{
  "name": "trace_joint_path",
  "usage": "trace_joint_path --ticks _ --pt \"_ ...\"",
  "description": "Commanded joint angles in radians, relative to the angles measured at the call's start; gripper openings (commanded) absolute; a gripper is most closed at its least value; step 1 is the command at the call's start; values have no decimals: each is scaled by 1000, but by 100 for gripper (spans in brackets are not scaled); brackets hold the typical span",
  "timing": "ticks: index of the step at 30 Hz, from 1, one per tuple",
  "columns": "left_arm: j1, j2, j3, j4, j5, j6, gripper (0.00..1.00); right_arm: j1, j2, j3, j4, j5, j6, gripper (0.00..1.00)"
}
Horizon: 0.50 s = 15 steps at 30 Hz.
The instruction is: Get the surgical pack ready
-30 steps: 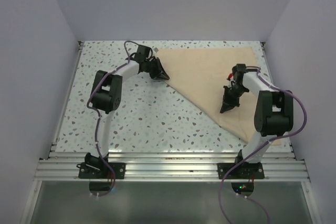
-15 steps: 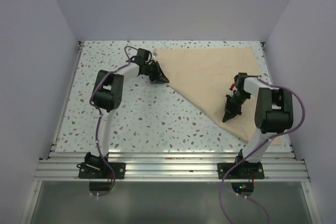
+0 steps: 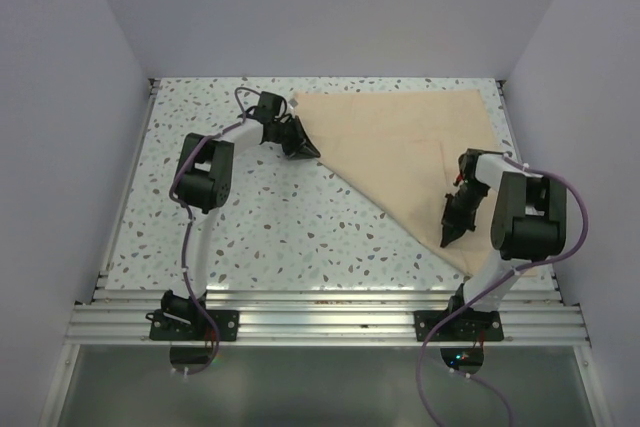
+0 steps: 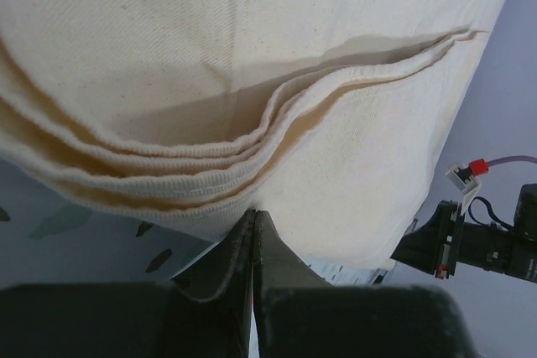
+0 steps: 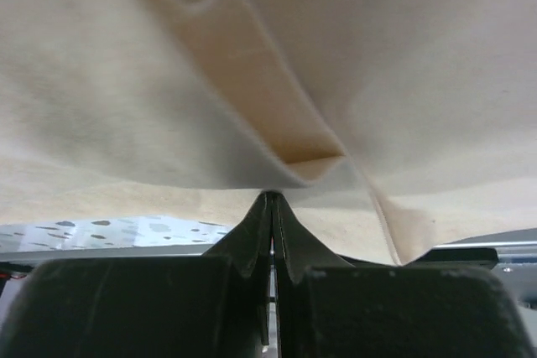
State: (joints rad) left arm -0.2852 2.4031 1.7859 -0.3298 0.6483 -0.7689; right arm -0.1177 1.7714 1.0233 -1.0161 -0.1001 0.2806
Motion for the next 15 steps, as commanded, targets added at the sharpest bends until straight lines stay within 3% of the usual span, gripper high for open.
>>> trace_joint_path --ticks 1,8,15 --pt "32 25 -5 -69 -101 62 5 -49 0 -8 -41 74 29 0" --pt "38 21 -28 -31 -76 51 5 -146 53 9 -105 125 78 0" --pt "32 -22 -46 -21 -67 59 5 -128 -125 41 -131 -61 75 0"
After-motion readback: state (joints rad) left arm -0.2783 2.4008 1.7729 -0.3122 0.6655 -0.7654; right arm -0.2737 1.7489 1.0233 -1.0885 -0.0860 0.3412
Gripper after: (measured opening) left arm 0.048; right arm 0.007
